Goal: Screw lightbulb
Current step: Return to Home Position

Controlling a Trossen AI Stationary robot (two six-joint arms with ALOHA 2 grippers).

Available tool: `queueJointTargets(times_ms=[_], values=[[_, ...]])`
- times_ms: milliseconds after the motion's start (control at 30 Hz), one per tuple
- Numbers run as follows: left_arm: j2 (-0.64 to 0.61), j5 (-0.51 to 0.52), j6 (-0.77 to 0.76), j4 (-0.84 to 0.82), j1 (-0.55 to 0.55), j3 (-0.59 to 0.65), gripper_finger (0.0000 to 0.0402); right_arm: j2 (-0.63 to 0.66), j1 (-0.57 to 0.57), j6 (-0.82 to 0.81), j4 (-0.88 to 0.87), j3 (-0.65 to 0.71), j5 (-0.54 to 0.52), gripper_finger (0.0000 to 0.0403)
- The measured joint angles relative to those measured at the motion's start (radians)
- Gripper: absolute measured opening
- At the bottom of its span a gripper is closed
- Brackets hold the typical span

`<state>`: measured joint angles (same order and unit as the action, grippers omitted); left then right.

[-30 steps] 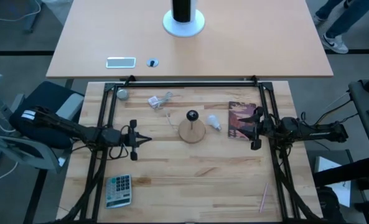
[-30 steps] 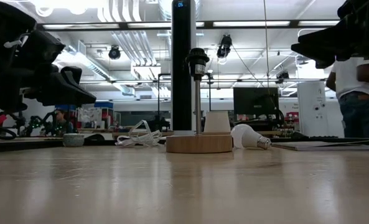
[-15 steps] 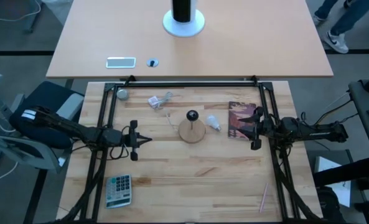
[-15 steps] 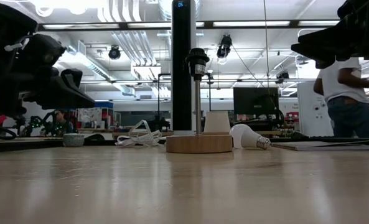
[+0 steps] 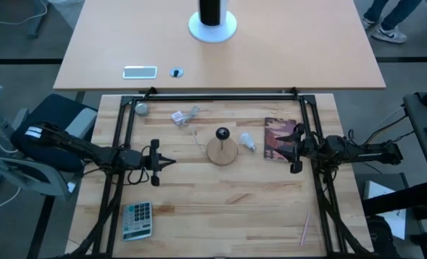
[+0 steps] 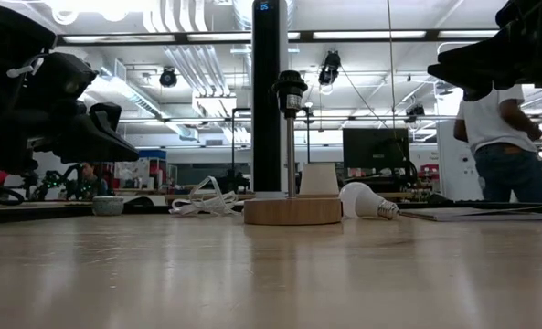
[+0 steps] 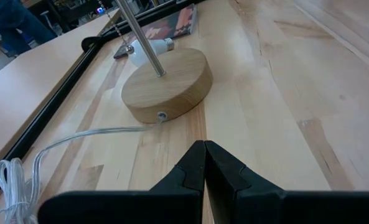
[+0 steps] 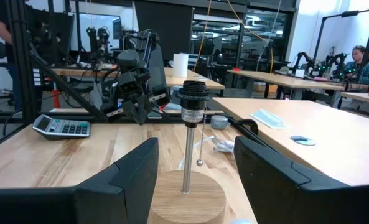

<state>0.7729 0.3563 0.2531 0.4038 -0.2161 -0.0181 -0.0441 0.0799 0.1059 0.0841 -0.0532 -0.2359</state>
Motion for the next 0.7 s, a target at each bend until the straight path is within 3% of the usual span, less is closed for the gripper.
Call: queueJointTargets(times_ms=[700], values=[[0.000,0.000,0.000,0.000,0.000,0.000,0.0000,0.000,0.000,0.000,0.000,0.000,0.000,0.0206]])
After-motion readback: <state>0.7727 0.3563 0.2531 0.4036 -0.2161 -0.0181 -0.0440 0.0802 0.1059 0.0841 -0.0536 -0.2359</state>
